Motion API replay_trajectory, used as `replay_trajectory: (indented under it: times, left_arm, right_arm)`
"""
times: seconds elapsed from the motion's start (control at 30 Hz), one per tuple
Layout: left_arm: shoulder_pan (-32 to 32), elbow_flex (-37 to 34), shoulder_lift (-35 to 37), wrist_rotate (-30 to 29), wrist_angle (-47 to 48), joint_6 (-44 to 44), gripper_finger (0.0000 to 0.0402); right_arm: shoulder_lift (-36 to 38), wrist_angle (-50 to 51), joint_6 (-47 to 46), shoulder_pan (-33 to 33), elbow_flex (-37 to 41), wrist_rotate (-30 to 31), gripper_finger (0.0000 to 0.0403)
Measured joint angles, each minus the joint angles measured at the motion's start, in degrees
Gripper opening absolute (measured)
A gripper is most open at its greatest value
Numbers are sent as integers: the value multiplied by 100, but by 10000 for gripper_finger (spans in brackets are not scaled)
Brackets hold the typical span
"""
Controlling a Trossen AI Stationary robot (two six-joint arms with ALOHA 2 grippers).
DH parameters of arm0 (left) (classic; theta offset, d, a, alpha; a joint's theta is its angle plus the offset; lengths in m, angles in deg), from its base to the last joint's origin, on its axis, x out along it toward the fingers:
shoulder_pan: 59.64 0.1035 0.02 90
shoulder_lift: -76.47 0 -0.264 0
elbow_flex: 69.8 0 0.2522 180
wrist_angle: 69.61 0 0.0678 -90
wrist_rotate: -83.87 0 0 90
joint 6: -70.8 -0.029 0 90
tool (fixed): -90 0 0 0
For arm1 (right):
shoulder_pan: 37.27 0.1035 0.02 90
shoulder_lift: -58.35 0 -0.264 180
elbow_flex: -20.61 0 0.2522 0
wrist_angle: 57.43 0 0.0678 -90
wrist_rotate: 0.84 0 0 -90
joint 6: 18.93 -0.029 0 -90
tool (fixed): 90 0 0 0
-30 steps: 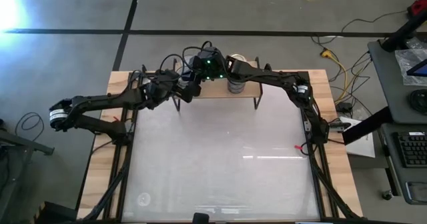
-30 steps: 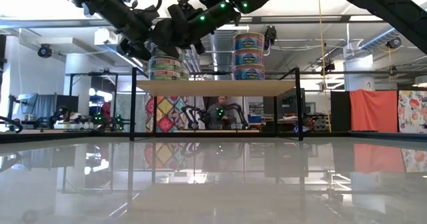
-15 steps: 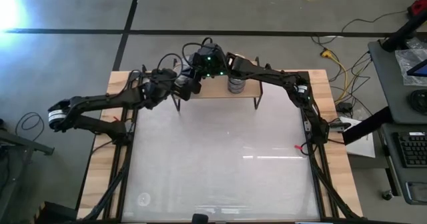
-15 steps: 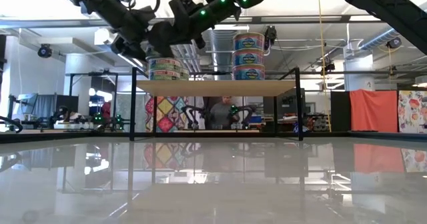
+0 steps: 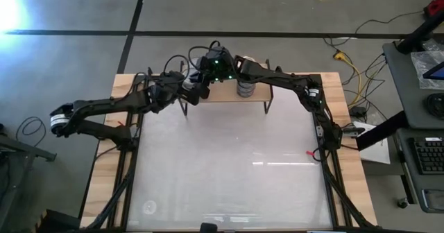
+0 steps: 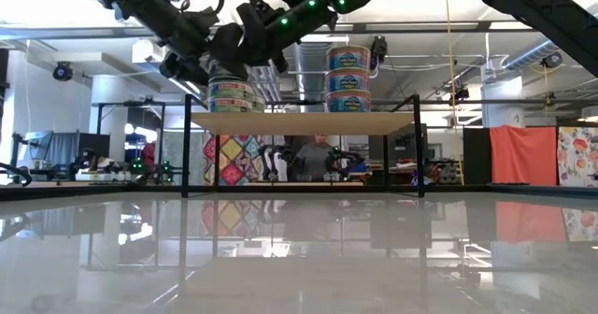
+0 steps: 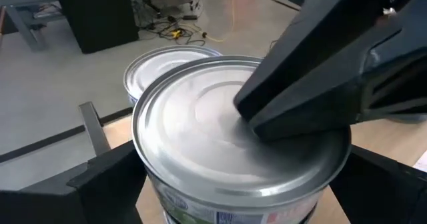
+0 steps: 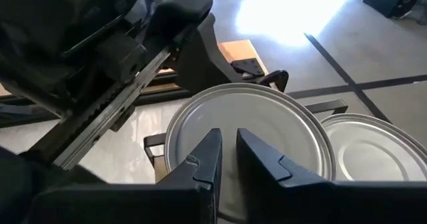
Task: Stack canned seafood by type on shelf
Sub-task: Stack the green tuna can on top of the green tuna can on the shelf
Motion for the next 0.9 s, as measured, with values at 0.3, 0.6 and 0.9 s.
replay_trajectory:
  times: [0.3, 0.6, 0.9]
  left_arm:
    - [-8, 14, -211, 143, -131, -81, 400]
    - [-26, 15, -130, 137, 0, 13, 400]
    - [-24, -1, 53, -27, 262, -1, 400]
  right_arm:
    - [7, 232, 73, 0, -37, 2, 38]
    - [7, 317, 99, 13, -34, 0, 38]
    - [7, 342, 60, 13, -63, 2, 38]
